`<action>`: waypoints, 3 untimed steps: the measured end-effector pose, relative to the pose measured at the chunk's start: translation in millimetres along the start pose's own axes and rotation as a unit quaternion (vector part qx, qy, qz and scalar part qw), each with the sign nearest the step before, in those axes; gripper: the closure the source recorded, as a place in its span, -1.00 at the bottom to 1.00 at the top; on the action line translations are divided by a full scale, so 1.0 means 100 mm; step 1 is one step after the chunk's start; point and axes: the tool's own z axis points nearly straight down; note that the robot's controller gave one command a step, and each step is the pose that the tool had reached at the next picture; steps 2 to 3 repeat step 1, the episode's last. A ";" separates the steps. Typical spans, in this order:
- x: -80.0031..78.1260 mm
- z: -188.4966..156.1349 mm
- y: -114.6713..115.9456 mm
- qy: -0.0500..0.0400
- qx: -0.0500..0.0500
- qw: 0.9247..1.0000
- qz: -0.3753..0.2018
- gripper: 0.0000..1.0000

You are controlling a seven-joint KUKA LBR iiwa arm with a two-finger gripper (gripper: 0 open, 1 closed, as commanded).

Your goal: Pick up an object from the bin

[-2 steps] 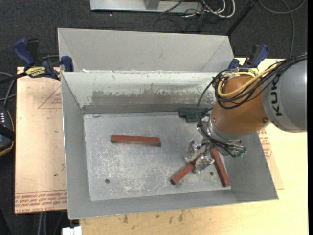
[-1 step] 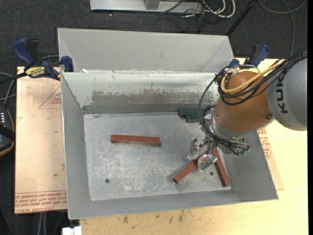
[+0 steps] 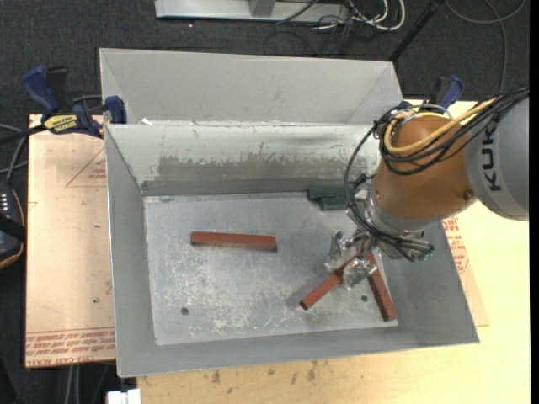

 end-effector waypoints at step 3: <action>0.00 -0.05 0.00 -0.001 0.001 1.000 0.000 1.00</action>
Offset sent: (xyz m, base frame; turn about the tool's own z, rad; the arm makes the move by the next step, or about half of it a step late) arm -0.0002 -0.0001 0.0135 0.0000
